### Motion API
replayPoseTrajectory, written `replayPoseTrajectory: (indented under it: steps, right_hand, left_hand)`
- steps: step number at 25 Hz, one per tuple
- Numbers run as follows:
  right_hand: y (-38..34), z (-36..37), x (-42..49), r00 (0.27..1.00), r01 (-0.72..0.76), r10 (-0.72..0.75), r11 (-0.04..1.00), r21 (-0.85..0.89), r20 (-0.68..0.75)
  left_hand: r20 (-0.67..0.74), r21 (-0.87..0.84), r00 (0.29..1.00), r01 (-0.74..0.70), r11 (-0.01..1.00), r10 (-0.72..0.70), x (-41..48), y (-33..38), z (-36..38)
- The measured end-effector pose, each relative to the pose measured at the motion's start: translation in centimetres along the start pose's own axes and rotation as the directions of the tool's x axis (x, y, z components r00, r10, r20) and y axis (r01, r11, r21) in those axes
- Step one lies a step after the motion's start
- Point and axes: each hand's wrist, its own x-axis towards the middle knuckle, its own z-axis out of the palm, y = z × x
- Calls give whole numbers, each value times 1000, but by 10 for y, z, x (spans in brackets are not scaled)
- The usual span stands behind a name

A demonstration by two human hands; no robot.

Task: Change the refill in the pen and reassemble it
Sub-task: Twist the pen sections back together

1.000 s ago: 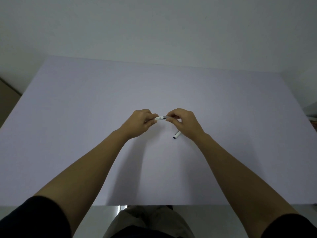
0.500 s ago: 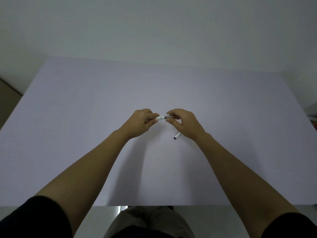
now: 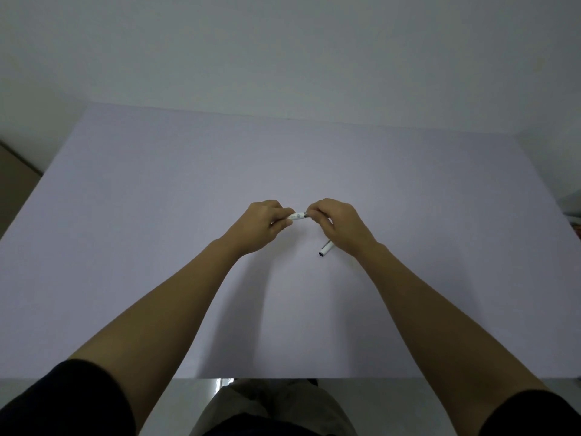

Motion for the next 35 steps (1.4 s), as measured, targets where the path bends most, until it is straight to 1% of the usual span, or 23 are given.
replayPoseTrajectory:
  steps: [2,4,6,9,13,15,17,20,22,25,27,30,32,35]
  right_hand:
    - [1,1,3,998,-54,54,998,-12,17]
    - [0,1,3,997,-71,70,997,15,15]
    - [-2,-1,0,999,-38,38,998,47,1]
    - [-2,-1,-1,1000,5,-5,1000,29,-7]
    - [-2,1,2,996,-82,82,997,7,24]
    - [-3,0,1,992,-113,111,993,31,54]
    - [-6,-2,-3,996,-82,78,994,75,52]
    - [-7,-4,-6,999,-36,35,998,61,20]
    - [-9,-3,-5,997,-74,73,997,34,28]
    - [-11,-1,-1,982,-166,168,986,-30,91]
    - [-11,-3,-1,972,-195,196,981,-18,134]
    - [-11,-4,-7,988,-111,105,992,55,110]
    - [-11,-4,-10,998,-35,33,998,45,53]
    - [-12,-4,-8,1000,17,-17,1000,-3,-12]
  left_hand:
    - [-16,5,1000,-7,1000,7,0,1,1]
    - [-30,3,1000,2,1000,-2,0,2,0]
    - [-42,3,999,13,1000,-13,0,2,-1]
    - [-47,19,999,-8,1000,9,-1,4,-1]
    - [-54,18,998,-27,999,28,-2,5,-1]
    - [-48,16,999,-18,1000,19,-4,6,0]
    - [-48,16,999,-14,1000,15,-5,6,0]
    - [-46,18,999,-13,1000,14,-6,6,-1]
    - [-49,24,999,-16,1000,17,-7,7,-1]
    - [-26,42,999,-23,999,24,-9,8,0]
    - [-8,50,1000,-19,999,20,-11,8,2]
    - [-21,51,1000,-3,999,4,-12,9,2]
    - [-32,43,999,0,999,2,-11,10,1]
    - [-61,49,998,-20,999,23,-10,12,-2]
